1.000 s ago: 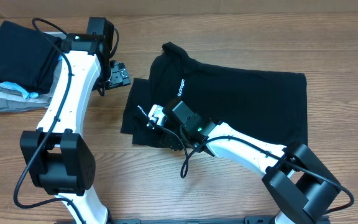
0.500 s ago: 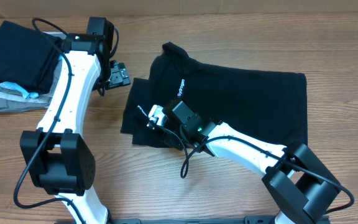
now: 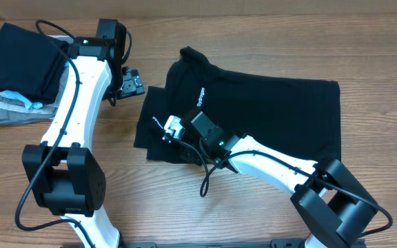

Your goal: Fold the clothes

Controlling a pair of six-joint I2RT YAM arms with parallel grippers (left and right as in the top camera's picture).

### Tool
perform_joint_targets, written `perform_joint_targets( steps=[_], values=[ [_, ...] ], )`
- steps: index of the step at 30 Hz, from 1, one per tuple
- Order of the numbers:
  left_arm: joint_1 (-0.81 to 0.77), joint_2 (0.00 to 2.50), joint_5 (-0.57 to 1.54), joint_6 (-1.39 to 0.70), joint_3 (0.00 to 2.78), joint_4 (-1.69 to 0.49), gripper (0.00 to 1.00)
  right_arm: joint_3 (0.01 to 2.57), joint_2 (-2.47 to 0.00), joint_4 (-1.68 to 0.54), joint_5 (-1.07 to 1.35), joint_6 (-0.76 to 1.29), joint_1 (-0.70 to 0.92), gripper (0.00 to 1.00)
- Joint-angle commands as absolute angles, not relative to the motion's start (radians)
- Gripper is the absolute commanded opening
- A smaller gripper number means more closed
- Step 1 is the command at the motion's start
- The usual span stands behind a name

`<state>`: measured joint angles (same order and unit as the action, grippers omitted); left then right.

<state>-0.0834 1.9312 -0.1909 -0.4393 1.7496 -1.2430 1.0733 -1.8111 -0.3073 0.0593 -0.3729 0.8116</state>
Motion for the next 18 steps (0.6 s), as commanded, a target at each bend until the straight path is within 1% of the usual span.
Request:
perform_joint_targets(
  steps=[1, 7, 12, 18],
  values=[
    [-0.084, 1.935, -0.183, -0.453, 1.772, -1.245, 1.0, 1.077, -1.798, -0.301, 0.053, -0.374, 0.814, 0.04],
    [-0.084, 1.935, -0.183, -0.453, 1.772, -1.244, 1.0, 1.077, -1.798, -0.266, 0.053, -0.374, 0.802, 0.04],
    [-0.084, 1.935, -0.183, -0.453, 1.772, -1.244, 1.0, 1.077, -1.798, -0.214, 0.053, -0.37, 0.757, 0.04],
    [-0.084, 1.935, -0.183, -0.453, 1.772, -1.244, 1.0, 1.077, -1.798, -0.209, 0.053, -0.371, 0.696, 0.04]
  ],
)
